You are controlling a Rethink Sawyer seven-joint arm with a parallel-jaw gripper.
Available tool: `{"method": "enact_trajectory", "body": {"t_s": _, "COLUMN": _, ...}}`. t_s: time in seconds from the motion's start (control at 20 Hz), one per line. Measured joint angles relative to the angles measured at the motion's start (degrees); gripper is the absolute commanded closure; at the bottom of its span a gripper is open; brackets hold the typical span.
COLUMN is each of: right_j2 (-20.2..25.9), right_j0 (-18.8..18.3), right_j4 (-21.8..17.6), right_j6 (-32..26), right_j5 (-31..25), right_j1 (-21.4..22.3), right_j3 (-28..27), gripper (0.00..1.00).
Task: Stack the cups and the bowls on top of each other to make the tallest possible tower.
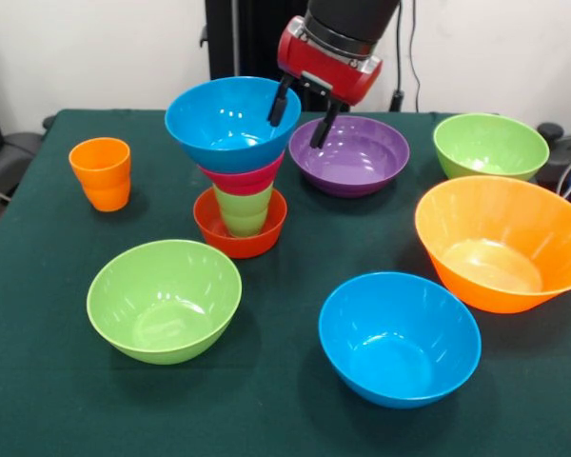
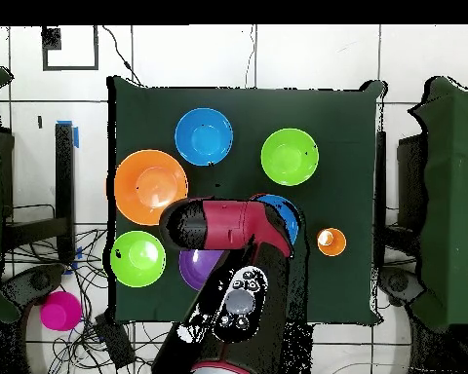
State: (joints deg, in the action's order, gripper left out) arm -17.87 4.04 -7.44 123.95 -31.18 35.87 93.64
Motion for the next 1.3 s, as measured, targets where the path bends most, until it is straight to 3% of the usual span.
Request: {"method": "enact_trajectory", "body": {"t_s": 1.3, "right_j2": -1.71, "right_j0": 0.99, "right_j4": 0.61, "right_j6": 0.00, "right_j5": -1.42, "right_j1": 1.42, "right_j3": -0.31, "gripper": 0.00}}
